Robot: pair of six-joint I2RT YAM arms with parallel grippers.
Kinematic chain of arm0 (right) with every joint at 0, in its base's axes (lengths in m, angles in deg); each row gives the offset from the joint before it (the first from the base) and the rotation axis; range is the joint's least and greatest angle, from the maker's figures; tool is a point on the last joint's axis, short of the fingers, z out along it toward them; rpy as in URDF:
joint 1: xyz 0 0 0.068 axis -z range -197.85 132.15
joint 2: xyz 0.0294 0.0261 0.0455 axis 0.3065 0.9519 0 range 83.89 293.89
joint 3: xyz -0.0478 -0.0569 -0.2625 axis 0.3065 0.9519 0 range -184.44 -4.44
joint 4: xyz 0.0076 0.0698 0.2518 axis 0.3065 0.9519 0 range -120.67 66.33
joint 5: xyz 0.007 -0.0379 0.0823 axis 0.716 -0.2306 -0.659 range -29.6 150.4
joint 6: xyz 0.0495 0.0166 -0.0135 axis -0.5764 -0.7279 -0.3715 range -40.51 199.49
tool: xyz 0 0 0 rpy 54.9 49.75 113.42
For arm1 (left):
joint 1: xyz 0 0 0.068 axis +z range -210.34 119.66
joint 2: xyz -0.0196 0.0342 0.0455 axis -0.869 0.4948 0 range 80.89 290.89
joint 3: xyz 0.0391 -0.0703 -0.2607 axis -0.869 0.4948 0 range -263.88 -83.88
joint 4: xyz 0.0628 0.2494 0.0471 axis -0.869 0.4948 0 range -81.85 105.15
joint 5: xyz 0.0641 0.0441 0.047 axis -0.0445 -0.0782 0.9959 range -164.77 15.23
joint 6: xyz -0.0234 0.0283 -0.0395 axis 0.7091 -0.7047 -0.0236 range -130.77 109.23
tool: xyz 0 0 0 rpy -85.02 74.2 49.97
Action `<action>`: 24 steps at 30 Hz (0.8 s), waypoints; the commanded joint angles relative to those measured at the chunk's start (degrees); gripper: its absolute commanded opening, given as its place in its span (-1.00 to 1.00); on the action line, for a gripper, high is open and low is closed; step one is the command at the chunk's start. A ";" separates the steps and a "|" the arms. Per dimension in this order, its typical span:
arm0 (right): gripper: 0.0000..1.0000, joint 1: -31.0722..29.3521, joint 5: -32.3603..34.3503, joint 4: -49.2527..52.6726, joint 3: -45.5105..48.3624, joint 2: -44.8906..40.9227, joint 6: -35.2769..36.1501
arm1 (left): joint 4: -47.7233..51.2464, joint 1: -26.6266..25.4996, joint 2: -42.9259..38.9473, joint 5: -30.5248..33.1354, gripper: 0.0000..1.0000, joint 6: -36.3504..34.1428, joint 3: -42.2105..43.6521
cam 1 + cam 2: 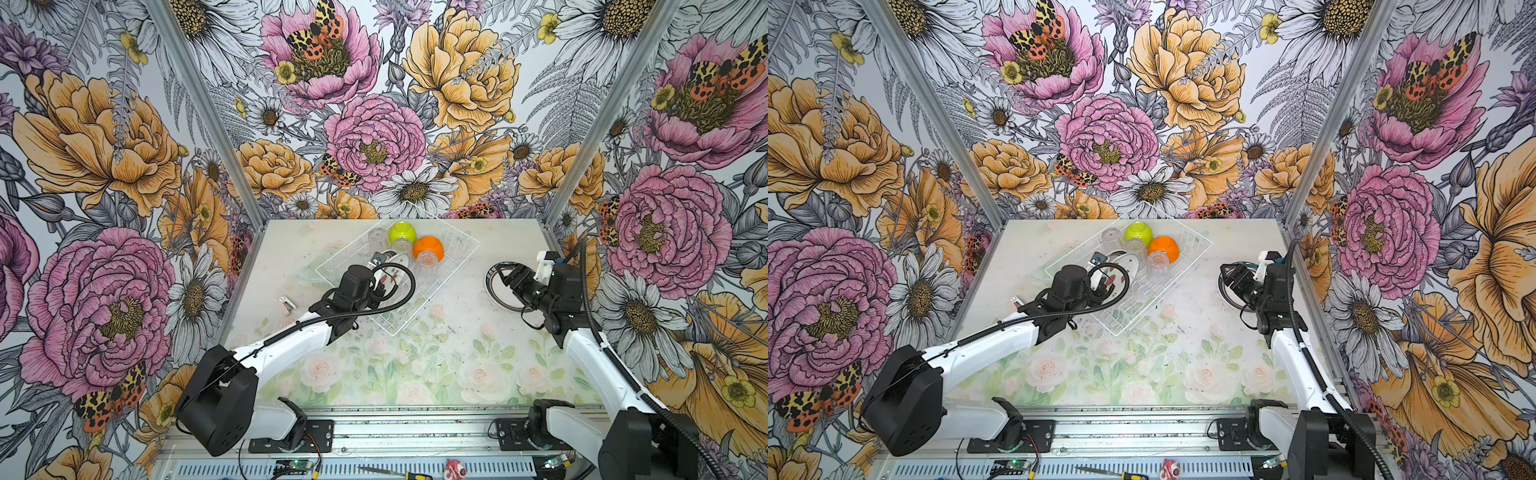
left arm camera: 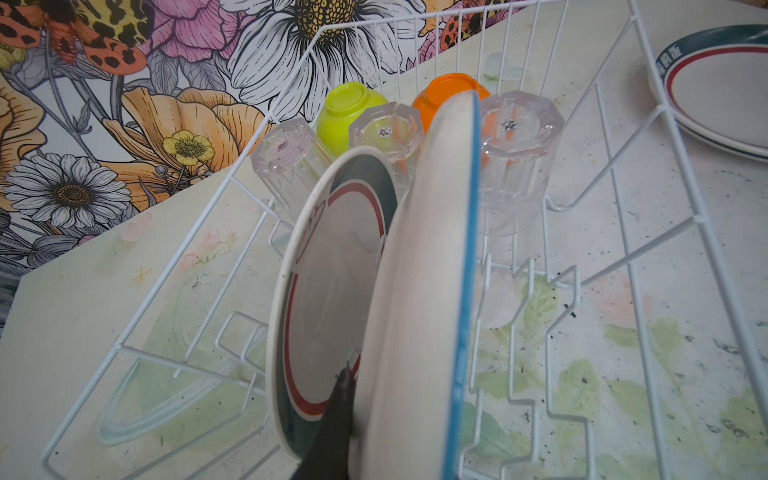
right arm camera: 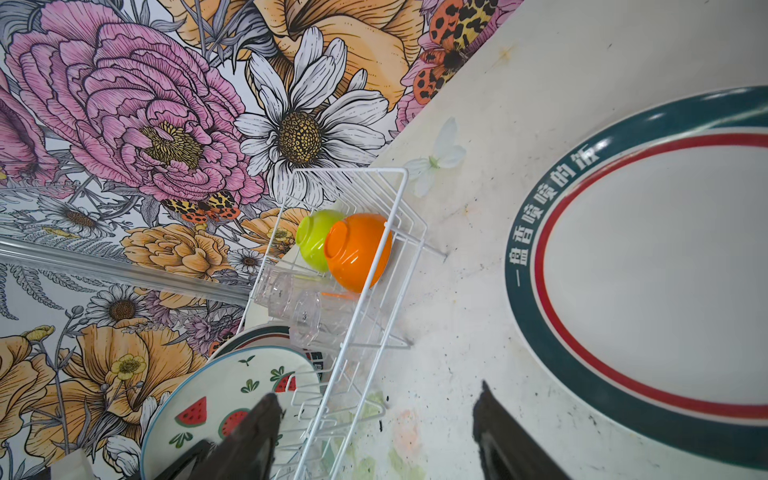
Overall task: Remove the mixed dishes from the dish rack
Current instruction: 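Close the left gripper on the watermelon-print plate rim, then lift the watermelon-print plate from the rack with the left gripper while the right approaches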
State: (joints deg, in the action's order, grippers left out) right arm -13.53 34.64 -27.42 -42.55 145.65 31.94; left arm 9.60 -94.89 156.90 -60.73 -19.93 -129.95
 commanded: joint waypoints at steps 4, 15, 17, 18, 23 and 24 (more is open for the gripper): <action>0.48 -1.14 0.13 0.18 -1.12 -2.21 -0.84 | -9.30 2.82 -5.37 1.06 -0.89 5.38 -0.65; 0.48 -2.32 -0.03 0.09 2.40 -9.29 -0.49 | -6.96 -0.44 -10.80 1.67 -1.00 6.32 -1.56; 0.48 -2.53 -0.51 0.09 2.47 -10.41 -0.52 | -6.21 -1.54 -11.26 2.54 -1.00 6.40 -2.10; 0.48 -2.57 -0.82 0.09 2.56 -11.12 -0.78 | -6.18 -1.99 -11.38 2.57 -1.00 6.64 -2.11; 0.49 -3.71 -1.05 0.07 2.90 -14.15 -1.23 | -5.58 -4.27 -11.91 2.70 -1.00 8.49 -3.18; 0.48 -4.08 -1.07 0.09 3.06 -14.74 -1.35 | -5.59 -4.59 -12.19 2.51 -1.00 8.89 -3.28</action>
State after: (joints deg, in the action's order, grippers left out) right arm -16.83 34.40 -26.59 -40.14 132.75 31.05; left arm 10.00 -98.63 147.00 -59.13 -13.62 -129.86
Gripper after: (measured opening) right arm 0.742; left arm 0.161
